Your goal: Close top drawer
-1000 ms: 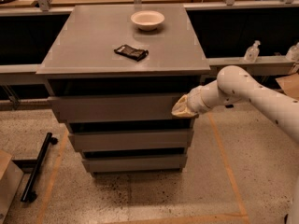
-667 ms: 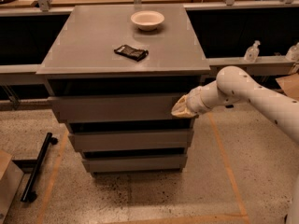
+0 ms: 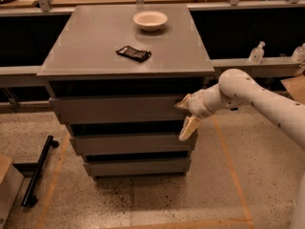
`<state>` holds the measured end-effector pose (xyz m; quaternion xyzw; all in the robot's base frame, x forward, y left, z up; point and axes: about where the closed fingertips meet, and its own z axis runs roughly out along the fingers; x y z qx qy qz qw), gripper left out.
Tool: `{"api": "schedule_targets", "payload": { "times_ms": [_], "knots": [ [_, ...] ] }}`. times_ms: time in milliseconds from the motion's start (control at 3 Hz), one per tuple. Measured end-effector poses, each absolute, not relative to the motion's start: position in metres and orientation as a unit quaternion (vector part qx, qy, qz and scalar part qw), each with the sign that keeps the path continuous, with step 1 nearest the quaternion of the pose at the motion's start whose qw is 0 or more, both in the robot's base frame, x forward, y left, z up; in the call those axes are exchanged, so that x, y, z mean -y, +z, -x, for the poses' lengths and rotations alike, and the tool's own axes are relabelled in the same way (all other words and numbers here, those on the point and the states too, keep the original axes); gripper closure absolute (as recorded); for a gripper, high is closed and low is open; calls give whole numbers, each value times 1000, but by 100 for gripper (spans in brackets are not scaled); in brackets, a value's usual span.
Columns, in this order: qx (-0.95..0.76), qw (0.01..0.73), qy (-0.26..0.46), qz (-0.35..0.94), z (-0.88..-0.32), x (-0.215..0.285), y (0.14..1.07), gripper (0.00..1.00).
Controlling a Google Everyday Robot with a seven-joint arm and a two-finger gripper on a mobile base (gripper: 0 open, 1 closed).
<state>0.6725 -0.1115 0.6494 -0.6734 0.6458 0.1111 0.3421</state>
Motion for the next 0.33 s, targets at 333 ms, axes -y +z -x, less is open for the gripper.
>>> {"api": "schedule_targets", "payload": {
  "times_ms": [333],
  "knots": [
    [-646, 342, 111, 673, -670, 112, 649, 0]
  ]
}}
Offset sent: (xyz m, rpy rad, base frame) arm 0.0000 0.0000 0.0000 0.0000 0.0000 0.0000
